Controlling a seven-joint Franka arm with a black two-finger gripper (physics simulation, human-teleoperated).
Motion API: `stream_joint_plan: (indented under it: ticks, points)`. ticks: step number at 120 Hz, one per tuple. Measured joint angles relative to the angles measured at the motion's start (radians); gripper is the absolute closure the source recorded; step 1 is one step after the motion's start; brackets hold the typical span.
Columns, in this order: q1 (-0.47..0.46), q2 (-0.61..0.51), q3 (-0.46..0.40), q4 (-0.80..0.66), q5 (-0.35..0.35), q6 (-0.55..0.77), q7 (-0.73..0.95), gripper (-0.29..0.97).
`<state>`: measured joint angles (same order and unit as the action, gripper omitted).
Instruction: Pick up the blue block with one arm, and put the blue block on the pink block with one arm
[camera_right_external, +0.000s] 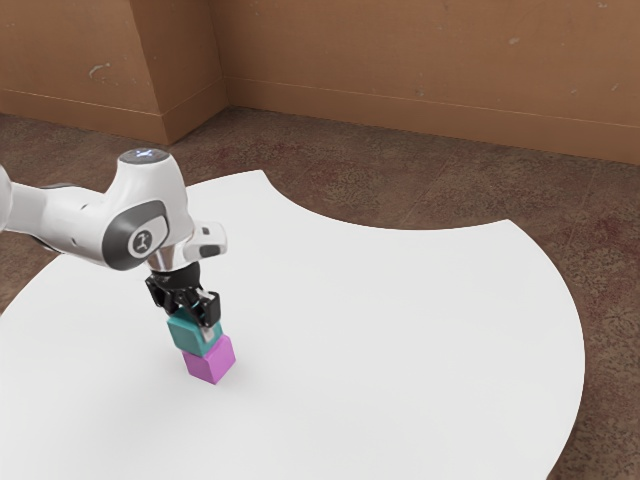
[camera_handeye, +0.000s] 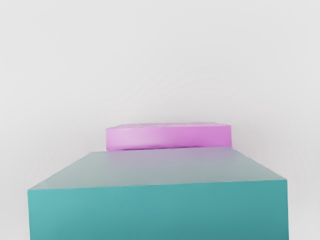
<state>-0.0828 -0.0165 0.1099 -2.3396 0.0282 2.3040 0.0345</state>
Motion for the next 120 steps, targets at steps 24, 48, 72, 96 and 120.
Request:
stream_joint_plan:
  ticks: [24, 48, 72, 96, 120]
  points:
    - [0.016, 0.003, 0.000, 0.003, 0.000, 0.000, 0.001, 0.31]
    - [0.040, 0.006, 0.000, 0.005, -0.001, 0.000, 0.002, 0.31]
    - [0.066, 0.005, -0.006, 0.007, 0.000, 0.000, 0.004, 0.31]
    - [0.078, 0.005, -0.008, 0.008, 0.001, -0.001, 0.008, 0.31]
    - [0.098, 0.012, -0.029, 0.014, 0.000, -0.001, 0.014, 0.31]
